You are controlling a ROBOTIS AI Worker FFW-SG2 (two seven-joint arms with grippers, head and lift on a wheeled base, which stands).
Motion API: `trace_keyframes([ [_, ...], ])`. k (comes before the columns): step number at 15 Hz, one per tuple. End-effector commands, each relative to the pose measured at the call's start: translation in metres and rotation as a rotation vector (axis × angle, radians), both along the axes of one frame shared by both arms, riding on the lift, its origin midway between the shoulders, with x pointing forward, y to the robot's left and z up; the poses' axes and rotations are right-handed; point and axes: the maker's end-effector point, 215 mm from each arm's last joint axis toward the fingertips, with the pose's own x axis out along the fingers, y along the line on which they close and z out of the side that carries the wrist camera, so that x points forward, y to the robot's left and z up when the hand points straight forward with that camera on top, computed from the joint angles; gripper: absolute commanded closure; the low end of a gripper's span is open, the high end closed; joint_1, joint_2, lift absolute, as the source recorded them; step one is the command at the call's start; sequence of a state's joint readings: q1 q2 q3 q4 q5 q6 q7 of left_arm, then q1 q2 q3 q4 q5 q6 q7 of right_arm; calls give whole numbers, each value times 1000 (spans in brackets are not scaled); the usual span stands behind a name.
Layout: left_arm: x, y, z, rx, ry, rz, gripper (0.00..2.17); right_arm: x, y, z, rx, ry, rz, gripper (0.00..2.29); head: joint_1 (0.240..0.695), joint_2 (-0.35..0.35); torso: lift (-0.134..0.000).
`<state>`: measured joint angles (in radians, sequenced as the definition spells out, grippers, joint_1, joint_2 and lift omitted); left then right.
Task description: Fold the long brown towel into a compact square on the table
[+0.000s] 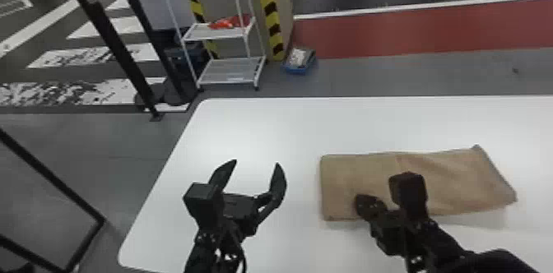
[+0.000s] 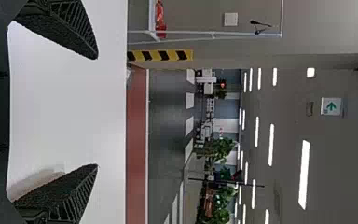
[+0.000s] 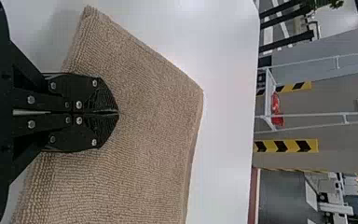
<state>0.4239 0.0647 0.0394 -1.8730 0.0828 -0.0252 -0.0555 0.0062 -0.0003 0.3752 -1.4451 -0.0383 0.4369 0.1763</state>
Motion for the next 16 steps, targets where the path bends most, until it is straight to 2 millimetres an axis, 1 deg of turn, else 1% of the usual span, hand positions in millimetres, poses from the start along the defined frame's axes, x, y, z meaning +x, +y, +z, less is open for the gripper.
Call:
trace_keyframes([
  [1,-1,4,-2,2,4,5,39,7,1,24,30,-43,-10,2037,695,295,-57],
  [2,0,4,0,4,-1,5,39,13,-4,37,48,-65,-26,1784,695,299,-57],
  [3,1,3,-1,3,1,3,39,19,-14,48,61,-82,-45,1453,695,301,-57],
  [4,3,3,-1,2,1,4,39,26,-26,58,71,-101,-66,765,695,300,-57],
  [5,4,3,-1,3,1,4,39,33,-39,64,83,-105,-86,117,695,295,-57],
  [6,4,3,-2,1,1,3,39,44,-61,68,94,-100,-123,-2,695,273,-57],
  [7,5,3,-2,1,1,3,39,63,-86,80,110,-107,-166,-2,695,259,-57],
  [8,5,3,-3,3,4,3,39,78,-104,89,131,-100,-194,33,695,244,-57],
  [9,4,3,-4,1,5,4,39,89,-117,90,142,-73,-205,73,695,226,-57],
  [10,4,3,-5,2,7,2,39,101,-130,95,134,-77,-226,103,695,186,-57],
  [11,4,3,-5,4,7,2,39,109,-139,97,128,-76,-240,134,695,170,-57],
  [12,4,3,-5,4,7,2,39,117,-149,98,121,-63,-257,134,695,154,-57],
  [13,4,3,-5,4,7,2,39,125,-165,99,116,-62,-287,154,695,142,-57],
  [14,4,3,-6,3,8,2,39,127,-177,92,114,-40,-308,161,695,130,-57],
  [16,3,4,-10,5,16,2,39,128,-209,77,97,-7,-352,181,695,98,-57],
])
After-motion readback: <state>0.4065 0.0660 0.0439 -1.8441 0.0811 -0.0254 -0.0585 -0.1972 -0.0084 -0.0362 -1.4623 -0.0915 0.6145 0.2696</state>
